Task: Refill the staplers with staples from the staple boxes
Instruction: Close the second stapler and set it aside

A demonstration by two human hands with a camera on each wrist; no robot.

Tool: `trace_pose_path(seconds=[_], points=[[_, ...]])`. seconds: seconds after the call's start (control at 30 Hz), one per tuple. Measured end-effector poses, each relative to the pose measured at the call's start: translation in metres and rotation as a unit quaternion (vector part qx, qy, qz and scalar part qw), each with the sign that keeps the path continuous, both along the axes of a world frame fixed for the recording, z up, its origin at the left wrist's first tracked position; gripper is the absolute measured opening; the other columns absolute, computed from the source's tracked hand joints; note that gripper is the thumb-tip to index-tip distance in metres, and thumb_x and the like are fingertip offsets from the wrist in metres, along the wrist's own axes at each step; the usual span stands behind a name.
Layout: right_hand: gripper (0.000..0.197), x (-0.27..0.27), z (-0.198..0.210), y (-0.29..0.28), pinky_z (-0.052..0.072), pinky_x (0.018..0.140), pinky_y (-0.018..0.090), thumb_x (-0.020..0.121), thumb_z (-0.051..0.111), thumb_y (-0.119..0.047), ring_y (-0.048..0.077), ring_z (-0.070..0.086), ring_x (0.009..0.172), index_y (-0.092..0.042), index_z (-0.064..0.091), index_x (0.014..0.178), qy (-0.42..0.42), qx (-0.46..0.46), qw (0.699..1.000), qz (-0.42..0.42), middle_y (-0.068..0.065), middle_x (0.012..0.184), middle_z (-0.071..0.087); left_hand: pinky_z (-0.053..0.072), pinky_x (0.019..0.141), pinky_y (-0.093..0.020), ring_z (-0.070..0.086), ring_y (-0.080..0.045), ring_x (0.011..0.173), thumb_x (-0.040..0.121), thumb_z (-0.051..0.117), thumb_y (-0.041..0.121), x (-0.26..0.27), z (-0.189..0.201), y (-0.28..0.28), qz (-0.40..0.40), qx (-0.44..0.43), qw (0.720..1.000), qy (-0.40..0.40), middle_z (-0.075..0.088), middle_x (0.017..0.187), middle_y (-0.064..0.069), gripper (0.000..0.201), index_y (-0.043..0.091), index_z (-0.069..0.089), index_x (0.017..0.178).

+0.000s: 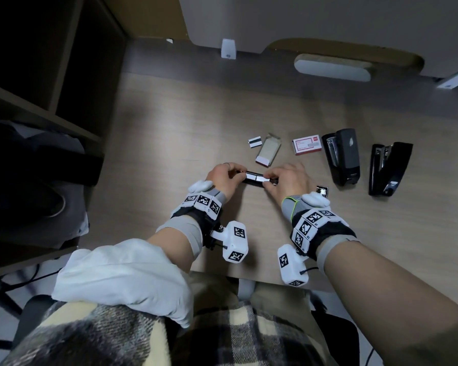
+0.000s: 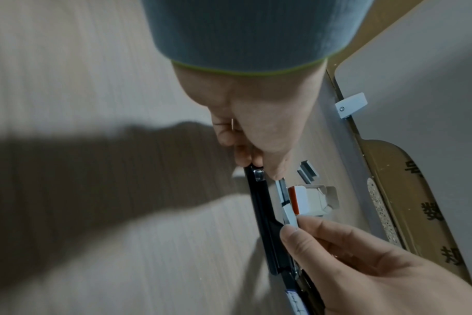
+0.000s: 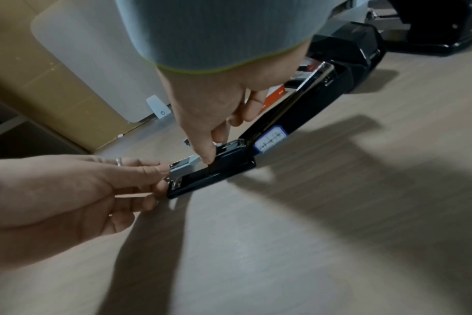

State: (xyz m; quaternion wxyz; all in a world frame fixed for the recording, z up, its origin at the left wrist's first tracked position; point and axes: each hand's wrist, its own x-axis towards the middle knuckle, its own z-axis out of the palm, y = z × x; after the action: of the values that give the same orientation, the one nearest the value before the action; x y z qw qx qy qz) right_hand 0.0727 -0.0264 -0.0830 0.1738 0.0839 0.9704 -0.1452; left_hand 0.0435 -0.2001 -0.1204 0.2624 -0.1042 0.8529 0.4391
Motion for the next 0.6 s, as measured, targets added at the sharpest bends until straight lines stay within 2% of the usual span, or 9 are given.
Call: trace_pose_path(seconds=[0.23,0.4,0.6], points=[[0.020,0.0007,0.0032,0.0014,0.045,0.079,0.029,0.086,0.063,-0.037,0.020,0.053,0.105,-0.037,0.070,0.105,-0.015,-0.017,0.999,-0.023,-0.007,0.103,0.068,0.054,0.084,-0.030,0.069,-0.020,0.086,0.085,0.072,0.029,0.0018,-0.0026,-0.0023,0.011,0.010,1.000,-0.020,0.073,0.087,0.000,0.012,0.030,0.074,0.097],[0.019,0.0006,0.0067,0.0041,0.045,0.081,0.030,0.085,0.065,-0.038,0.020,0.054,0.106,-0.038,0.071,0.104,-0.012,-0.030,0.999,-0.042,-0.006,0.100,0.070,0.056,0.084,-0.033,0.069,-0.022,0.084,0.084,0.073,0.028,0.0022,-0.0017,-0.0012,0.021,0.017,0.999,-0.020,0.074,0.087,-0.003,0.011,0.029,0.074,0.095],[0.022,-0.0011,0.0073,0.0026,0.042,0.081,0.028,0.087,0.064,-0.038,0.019,0.049,0.112,-0.038,0.069,0.108,-0.027,-0.001,1.000,-0.007,-0.008,0.108,0.066,0.057,0.085,-0.037,0.064,-0.018,0.075,0.083,0.074,0.026,0.0021,-0.0021,-0.0014,0.028,0.022,0.999,-0.022,0.072,0.082,-0.001,0.008,0.030,0.073,0.090]])
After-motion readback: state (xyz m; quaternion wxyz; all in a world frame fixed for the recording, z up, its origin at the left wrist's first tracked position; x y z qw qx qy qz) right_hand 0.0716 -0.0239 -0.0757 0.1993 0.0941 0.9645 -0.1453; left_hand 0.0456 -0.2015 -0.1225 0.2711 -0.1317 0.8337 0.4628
